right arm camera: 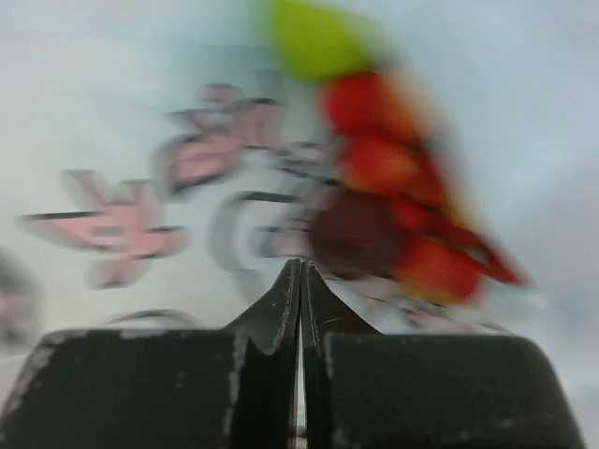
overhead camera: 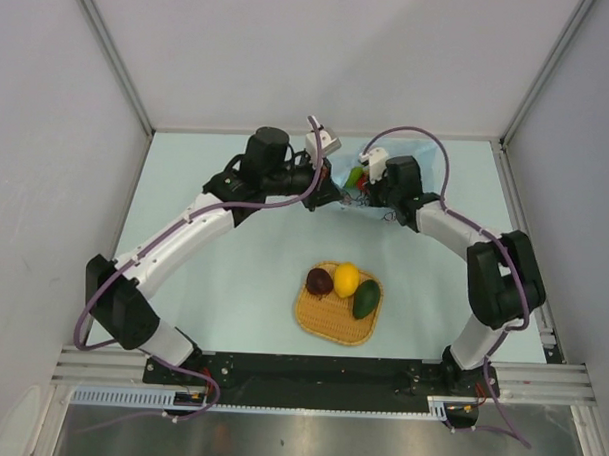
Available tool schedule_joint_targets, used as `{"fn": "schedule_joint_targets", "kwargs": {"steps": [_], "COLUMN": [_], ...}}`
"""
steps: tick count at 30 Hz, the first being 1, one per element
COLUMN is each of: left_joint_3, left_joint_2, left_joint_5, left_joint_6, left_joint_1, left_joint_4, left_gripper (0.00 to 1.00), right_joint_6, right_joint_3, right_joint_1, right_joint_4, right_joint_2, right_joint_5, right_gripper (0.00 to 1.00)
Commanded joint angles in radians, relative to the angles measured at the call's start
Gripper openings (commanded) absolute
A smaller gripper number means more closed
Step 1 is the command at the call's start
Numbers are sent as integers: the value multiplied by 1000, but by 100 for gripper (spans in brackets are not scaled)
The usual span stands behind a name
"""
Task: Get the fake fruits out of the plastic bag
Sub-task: Adjust the plastic bag at the center of the board.
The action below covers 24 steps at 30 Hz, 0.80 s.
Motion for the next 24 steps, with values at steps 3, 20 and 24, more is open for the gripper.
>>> {"fn": "schedule_joint_targets", "kwargs": {"steps": [3, 20, 24], "left_joint_3": [-66, -137, -140], "left_joint_2": [-72, -29, -43], "left_joint_5": [53, -28, -16], "left_joint_6": [152, 342, 319], "left_joint_1": [-17, -63, -63], "left_joint_4": [-53, -139, -116], "left_gripper": [0, 0, 0], "right_joint_6": [90, 240, 197], "right_joint_3": [-146, -270, -207], "right_joint_1": [-146, -252, -179], "right_joint_4": [-34, -7, -7], "right_joint_2": [-224, -475, -417], "right_joint_5": [84, -166, -193], "right_gripper": [0, 18, 19]}}
